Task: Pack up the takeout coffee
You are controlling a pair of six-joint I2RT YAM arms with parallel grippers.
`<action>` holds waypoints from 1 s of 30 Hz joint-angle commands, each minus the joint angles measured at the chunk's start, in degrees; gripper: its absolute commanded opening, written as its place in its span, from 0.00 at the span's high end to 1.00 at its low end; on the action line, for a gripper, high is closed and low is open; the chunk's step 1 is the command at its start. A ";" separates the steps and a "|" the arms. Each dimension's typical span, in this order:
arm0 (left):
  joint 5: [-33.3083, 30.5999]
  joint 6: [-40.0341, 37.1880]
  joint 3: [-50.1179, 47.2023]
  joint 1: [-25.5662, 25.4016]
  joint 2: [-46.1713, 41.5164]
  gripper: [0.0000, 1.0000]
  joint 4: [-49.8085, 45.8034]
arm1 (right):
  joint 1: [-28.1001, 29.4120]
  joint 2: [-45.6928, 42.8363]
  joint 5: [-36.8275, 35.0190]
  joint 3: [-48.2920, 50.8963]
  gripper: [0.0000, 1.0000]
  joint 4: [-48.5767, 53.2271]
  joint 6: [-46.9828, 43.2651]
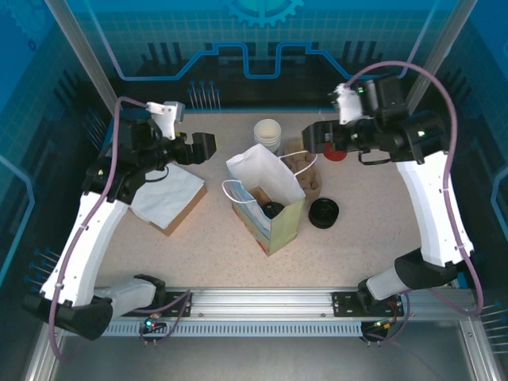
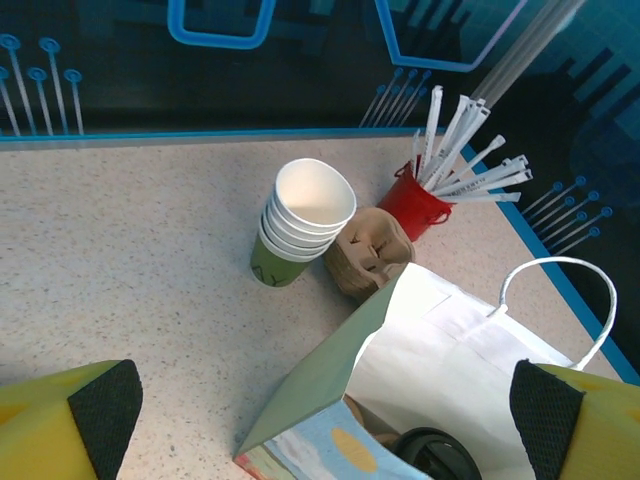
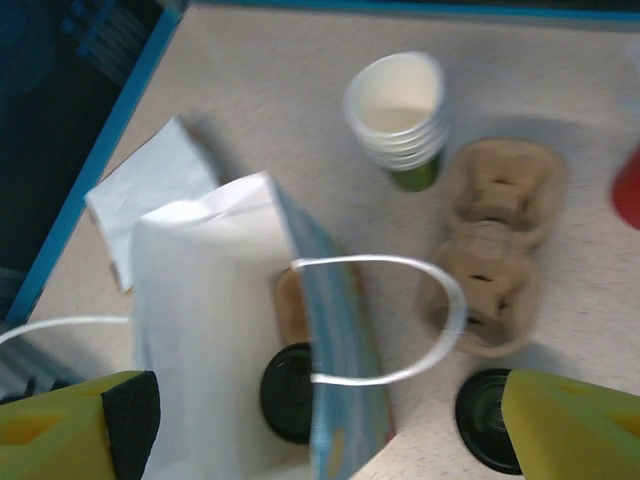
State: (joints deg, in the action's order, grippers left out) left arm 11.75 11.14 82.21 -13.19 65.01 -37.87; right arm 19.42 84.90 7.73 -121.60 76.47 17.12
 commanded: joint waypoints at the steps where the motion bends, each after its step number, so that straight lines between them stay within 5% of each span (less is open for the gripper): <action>1: -4.38 2.01 -2.66 0.71 -3.57 0.01 2.28 | -5.94 -3.08 -0.03 1.65 0.10 0.67 -1.64; 8: -8.89 3.52 -7.75 0.87 -9.16 0.01 1.26 | -18.66 -4.88 1.63 8.38 0.14 -3.23 -2.68; 13: -10.40 3.54 -9.39 0.89 -11.47 0.01 -0.72 | -21.59 -3.34 0.57 12.44 0.16 -7.12 -3.59; 21: -10.56 3.98 -10.36 0.89 -12.59 0.01 -1.36 | -21.03 4.52 -3.52 14.72 0.26 -14.03 -4.57; 30: -10.67 4.01 -10.58 0.87 -13.34 0.01 -2.34 | -13.17 18.50 -13.52 6.59 0.26 -16.56 -11.89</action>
State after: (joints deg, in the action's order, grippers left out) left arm 2.11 14.37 72.14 -12.84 52.80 -39.29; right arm 4.25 101.32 -1.76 -111.18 62.04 8.69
